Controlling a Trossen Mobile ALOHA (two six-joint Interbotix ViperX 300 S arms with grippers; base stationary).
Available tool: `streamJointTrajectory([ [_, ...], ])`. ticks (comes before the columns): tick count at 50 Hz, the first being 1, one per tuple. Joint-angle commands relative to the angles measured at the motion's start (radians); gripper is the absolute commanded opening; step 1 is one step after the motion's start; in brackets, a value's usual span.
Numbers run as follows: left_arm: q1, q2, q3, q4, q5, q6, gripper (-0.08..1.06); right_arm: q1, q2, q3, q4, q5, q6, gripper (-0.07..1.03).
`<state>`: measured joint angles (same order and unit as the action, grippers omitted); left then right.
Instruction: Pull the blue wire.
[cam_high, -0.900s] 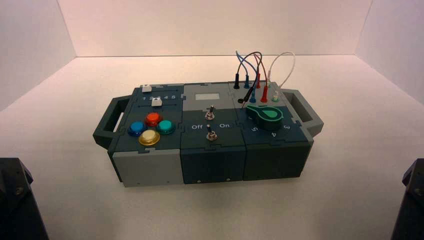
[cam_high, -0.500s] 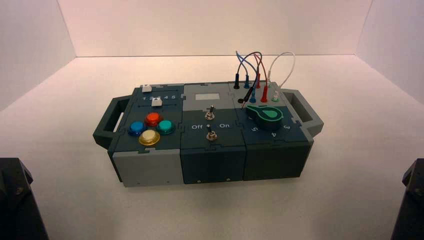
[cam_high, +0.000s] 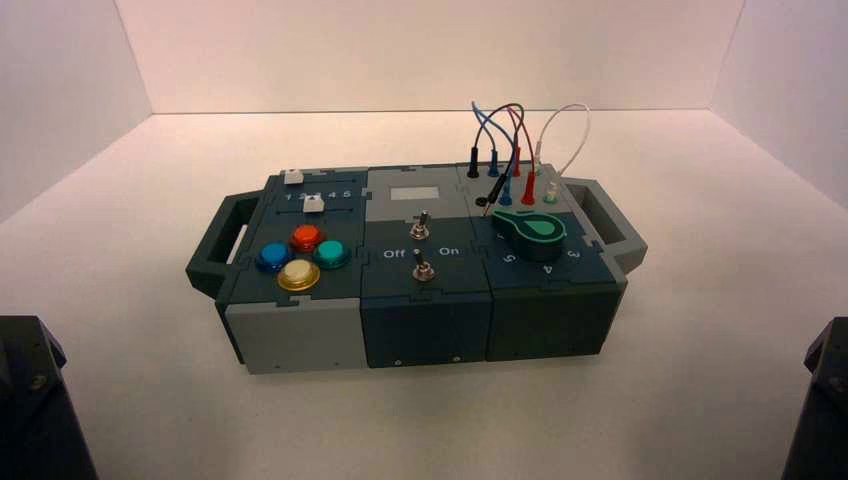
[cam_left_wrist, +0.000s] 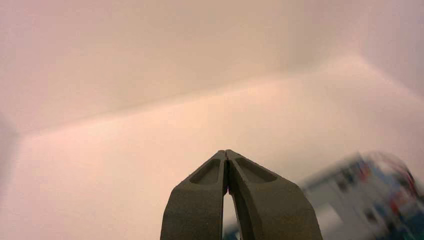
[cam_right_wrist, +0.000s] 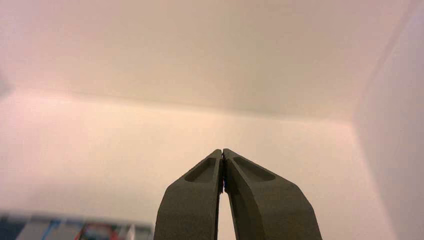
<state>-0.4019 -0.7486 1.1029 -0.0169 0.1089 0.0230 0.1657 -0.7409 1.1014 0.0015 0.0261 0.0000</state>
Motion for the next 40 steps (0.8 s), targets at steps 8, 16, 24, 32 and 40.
streamJointTrajectory([
  [8,-0.169,0.138,-0.069,-0.008,0.087,0.003,-0.03,0.150,0.146,-0.101,0.005,0.137,0.003,-0.02],
  [16,-0.236,0.169,-0.078,-0.011,0.132,0.000,-0.03,0.259,0.181,-0.118,0.011,0.198,0.003,0.05],
  [24,-0.258,0.181,-0.089,-0.014,0.163,-0.002,-0.03,0.302,0.189,-0.124,0.031,0.242,0.003,0.12],
  [32,-0.270,0.193,-0.118,-0.014,0.235,-0.002,-0.03,0.353,0.202,-0.133,0.075,0.322,0.002,0.25],
  [40,-0.270,0.198,-0.115,-0.014,0.267,0.003,-0.03,0.354,0.216,-0.140,0.132,0.391,0.003,0.39],
])
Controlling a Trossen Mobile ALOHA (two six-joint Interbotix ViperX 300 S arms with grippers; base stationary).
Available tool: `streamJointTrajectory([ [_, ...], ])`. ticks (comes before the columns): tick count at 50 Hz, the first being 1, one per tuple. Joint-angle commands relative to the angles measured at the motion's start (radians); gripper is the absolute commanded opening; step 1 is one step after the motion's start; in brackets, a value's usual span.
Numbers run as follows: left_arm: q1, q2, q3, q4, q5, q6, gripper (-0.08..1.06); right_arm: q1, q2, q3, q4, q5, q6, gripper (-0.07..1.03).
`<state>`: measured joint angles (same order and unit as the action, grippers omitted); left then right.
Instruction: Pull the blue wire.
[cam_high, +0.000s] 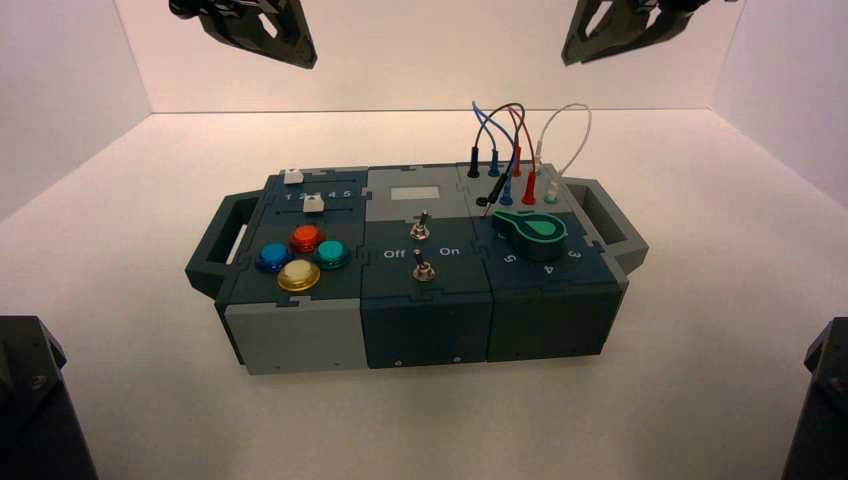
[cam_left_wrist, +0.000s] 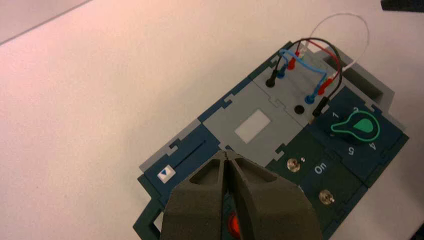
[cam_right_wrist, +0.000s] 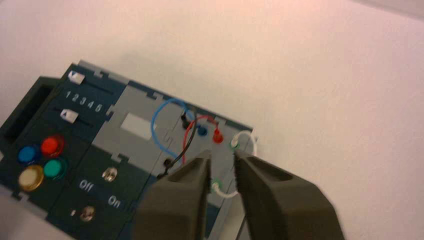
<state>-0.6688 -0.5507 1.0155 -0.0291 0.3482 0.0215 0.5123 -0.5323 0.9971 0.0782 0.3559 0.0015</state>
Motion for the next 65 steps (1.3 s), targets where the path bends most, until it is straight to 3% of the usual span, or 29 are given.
streamJointTrajectory([
  [1,-0.003,0.000,-0.026,-0.002,0.028,0.005,-0.03,0.008,0.008,-0.037,0.060,0.067,0.002,0.38],
  [7,-0.003,0.015,-0.029,-0.002,0.028,0.003,-0.03,0.012,0.026,-0.040,0.110,0.123,-0.002,0.36],
  [19,-0.003,0.066,-0.048,-0.002,0.029,0.005,-0.03,0.026,0.091,-0.035,0.156,0.175,-0.002,0.34],
  [26,-0.003,0.087,-0.055,-0.002,0.029,0.005,-0.03,0.089,0.152,-0.048,0.181,0.189,-0.002,0.34],
  [34,-0.003,0.092,-0.058,-0.005,0.032,0.005,-0.03,0.118,0.215,-0.066,0.186,0.189,-0.003,0.34],
  [65,-0.029,0.094,-0.057,-0.009,0.055,0.005,-0.03,0.118,0.334,-0.121,0.186,0.175,-0.006,0.34],
])
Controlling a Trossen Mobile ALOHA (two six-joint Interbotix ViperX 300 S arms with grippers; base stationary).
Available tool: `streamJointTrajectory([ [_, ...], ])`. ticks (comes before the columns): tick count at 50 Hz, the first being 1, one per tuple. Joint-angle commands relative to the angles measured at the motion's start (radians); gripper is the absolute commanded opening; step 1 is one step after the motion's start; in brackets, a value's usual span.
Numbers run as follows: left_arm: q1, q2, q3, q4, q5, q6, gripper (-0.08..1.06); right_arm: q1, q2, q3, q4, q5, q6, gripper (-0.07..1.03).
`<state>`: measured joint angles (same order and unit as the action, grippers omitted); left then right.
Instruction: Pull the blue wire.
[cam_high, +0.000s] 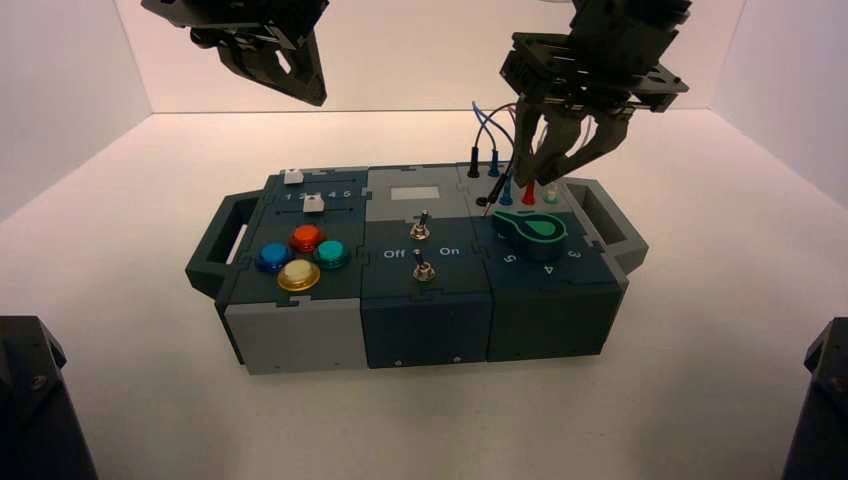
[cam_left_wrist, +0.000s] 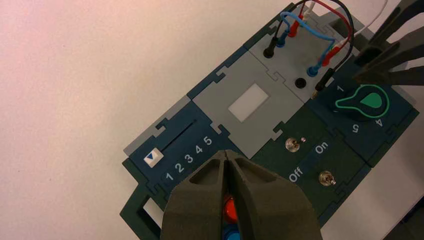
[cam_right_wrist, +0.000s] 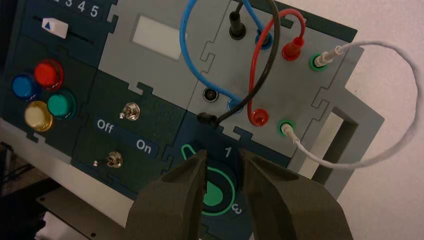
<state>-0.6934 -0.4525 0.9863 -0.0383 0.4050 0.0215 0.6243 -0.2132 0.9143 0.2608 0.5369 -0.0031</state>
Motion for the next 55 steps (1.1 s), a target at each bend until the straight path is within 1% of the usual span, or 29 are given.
streamJointTrajectory([
  [1,-0.005,-0.006,-0.028,0.000,0.000,0.003,-0.03,0.006,0.023,-0.041,0.003,-0.006,-0.002,0.34],
  [18,-0.005,-0.006,-0.028,-0.002,0.012,0.005,-0.03,0.006,0.097,-0.075,-0.003,-0.032,-0.002,0.34],
  [34,-0.005,-0.011,-0.028,0.000,0.012,0.005,-0.03,-0.009,0.115,-0.115,-0.018,-0.035,-0.002,0.34],
  [42,-0.006,-0.014,-0.028,0.000,0.014,0.005,-0.03,-0.026,0.120,-0.123,-0.023,-0.035,-0.003,0.34],
  [51,-0.006,-0.014,-0.029,-0.002,0.012,0.005,-0.03,-0.028,0.141,-0.129,-0.031,-0.034,-0.003,0.34],
  [55,-0.006,-0.014,-0.029,-0.002,0.014,0.005,-0.03,-0.028,0.156,-0.133,-0.031,-0.034,-0.002,0.32],
])
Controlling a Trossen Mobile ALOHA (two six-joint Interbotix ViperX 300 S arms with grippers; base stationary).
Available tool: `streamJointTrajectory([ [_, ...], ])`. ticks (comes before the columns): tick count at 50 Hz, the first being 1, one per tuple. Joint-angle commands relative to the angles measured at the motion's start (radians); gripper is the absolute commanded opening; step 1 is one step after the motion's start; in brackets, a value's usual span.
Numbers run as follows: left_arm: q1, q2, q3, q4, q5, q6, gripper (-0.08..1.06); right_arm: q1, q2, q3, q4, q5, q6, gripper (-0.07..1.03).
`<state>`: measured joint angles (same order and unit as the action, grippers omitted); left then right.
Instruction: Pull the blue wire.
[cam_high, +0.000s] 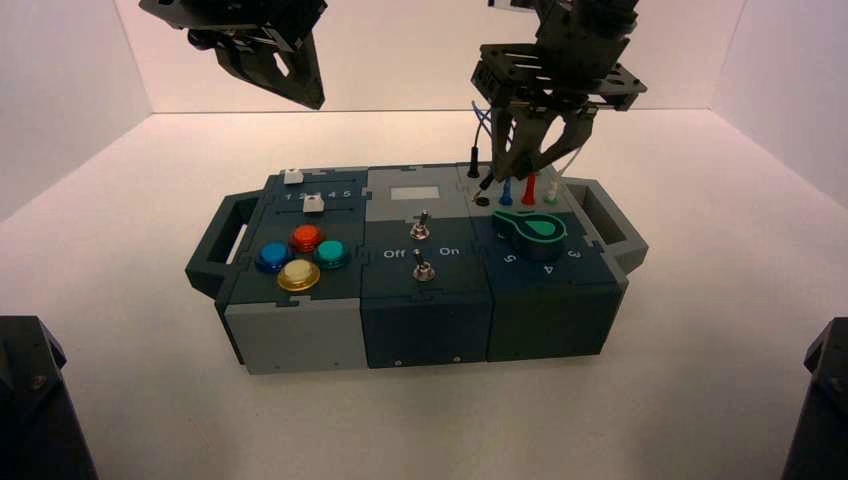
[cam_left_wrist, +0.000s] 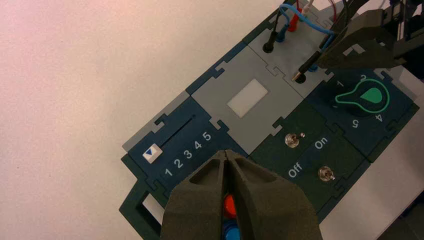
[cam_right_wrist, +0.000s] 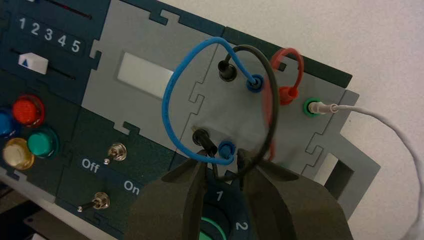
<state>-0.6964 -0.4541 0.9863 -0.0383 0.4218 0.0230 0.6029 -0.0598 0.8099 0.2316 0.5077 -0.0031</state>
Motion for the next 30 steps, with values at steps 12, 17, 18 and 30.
streamJointTrajectory([
  [12,-0.002,-0.015,-0.029,0.000,-0.003,0.003,-0.03,-0.006,0.021,-0.040,-0.002,0.000,0.000,0.17],
  [17,-0.002,-0.015,-0.029,0.000,-0.003,0.003,-0.03,-0.006,0.023,-0.043,-0.002,0.005,0.000,0.04],
  [18,-0.002,-0.015,-0.029,0.000,-0.003,0.003,-0.03,-0.006,0.023,-0.043,-0.002,0.005,0.000,0.04],
  [30,-0.002,-0.017,-0.029,0.000,-0.002,0.003,-0.03,-0.008,0.012,-0.071,-0.008,0.054,0.000,-0.03],
])
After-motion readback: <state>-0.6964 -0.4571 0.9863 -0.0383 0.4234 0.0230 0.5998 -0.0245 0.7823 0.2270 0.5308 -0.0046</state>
